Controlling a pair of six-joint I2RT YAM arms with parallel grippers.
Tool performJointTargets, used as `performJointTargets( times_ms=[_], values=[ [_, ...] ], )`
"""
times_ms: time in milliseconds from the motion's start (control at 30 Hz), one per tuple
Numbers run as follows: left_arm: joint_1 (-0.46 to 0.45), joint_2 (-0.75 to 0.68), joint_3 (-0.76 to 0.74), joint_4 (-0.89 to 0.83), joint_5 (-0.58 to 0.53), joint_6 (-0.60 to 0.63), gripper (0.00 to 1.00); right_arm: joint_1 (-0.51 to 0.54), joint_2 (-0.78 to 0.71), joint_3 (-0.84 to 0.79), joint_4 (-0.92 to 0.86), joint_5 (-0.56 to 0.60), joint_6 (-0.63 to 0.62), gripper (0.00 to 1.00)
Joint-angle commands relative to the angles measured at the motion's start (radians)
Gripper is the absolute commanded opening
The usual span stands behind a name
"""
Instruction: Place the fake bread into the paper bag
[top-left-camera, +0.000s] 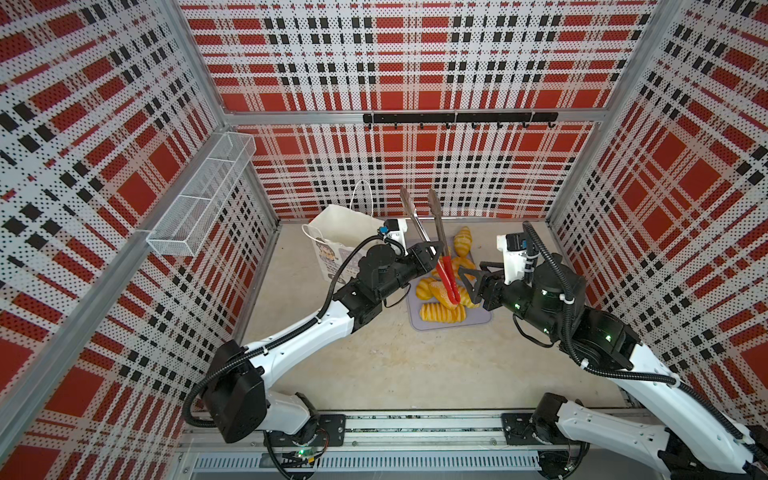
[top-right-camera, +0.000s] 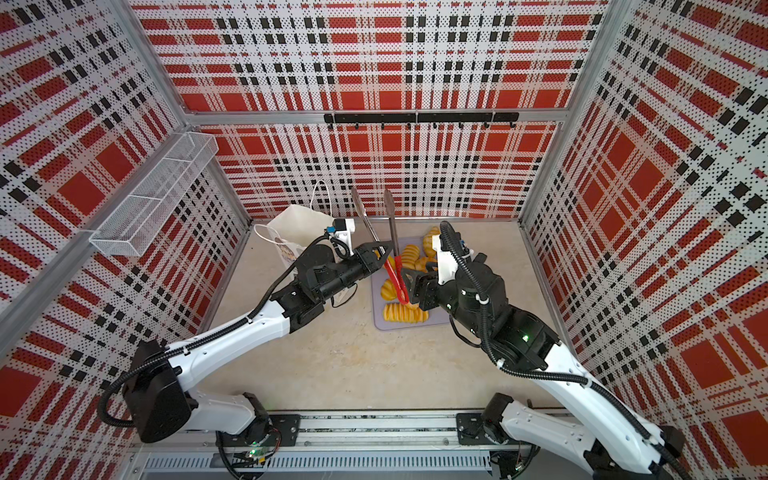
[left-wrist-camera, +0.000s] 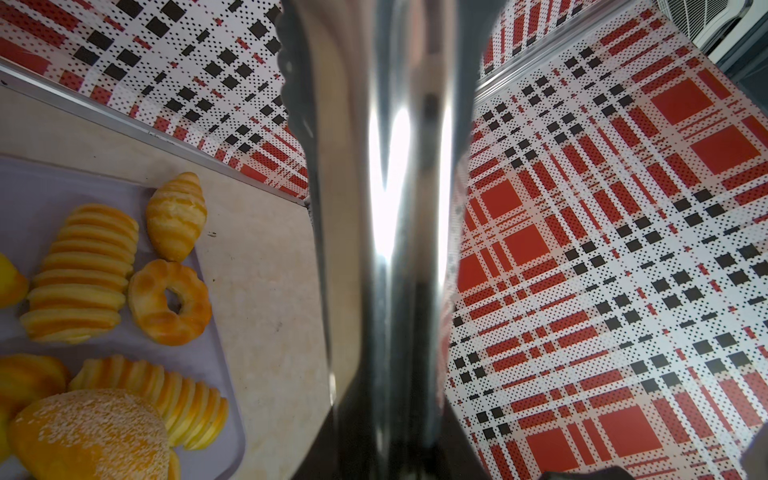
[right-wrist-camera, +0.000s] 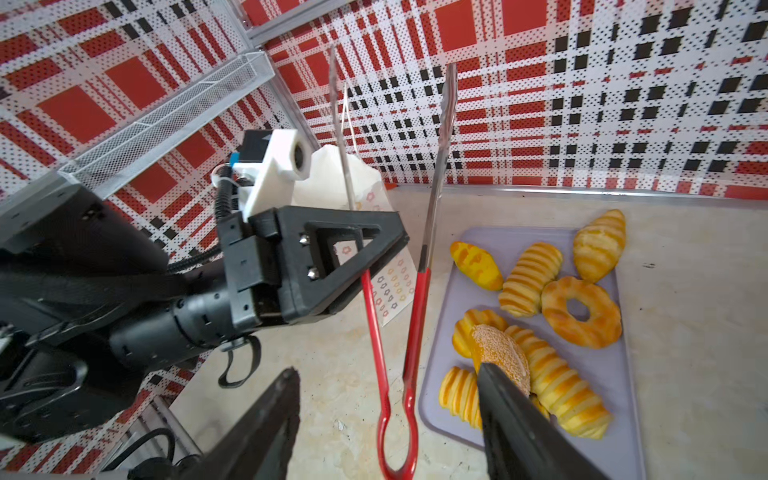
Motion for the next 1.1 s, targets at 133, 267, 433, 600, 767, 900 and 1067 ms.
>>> performJointTargets(
  times_ms=[133,267,433,600,767,900,1067],
  values=[
    [-0.002,0.017,0.063,0.011,-0.008,-0.039,0.17,-0.001,0.147,0.072,-0.105,-0.121,-0.066,0.68],
    [-0.006,0.017,0.069,0.008,-0.011,-0.046,0.17,-0.001,0.173,0.095,-0.125,-0.079,-0.056,0.70],
    [-0.014,0.015,0.070,0.009,-0.010,-0.050,0.17,-0.001,0.179,0.098,-0.147,-0.053,-0.049,0.69],
    [-0.017,0.012,0.082,0.007,-0.012,-0.052,0.18,-0.002,0.157,0.094,-0.165,-0.017,-0.040,0.69],
    [-0.017,0.012,0.082,-0.002,-0.017,-0.048,0.18,-0.002,0.123,0.094,-0.167,0.004,-0.038,0.69],
    [-0.018,0.012,0.076,-0.003,-0.017,-0.048,0.18,-0.005,0.109,0.095,-0.170,0.001,-0.039,0.69],
    [-0.018,0.003,0.076,-0.004,-0.017,-0.051,0.19,-0.023,0.102,0.082,-0.170,-0.022,-0.035,0.70]
  ],
)
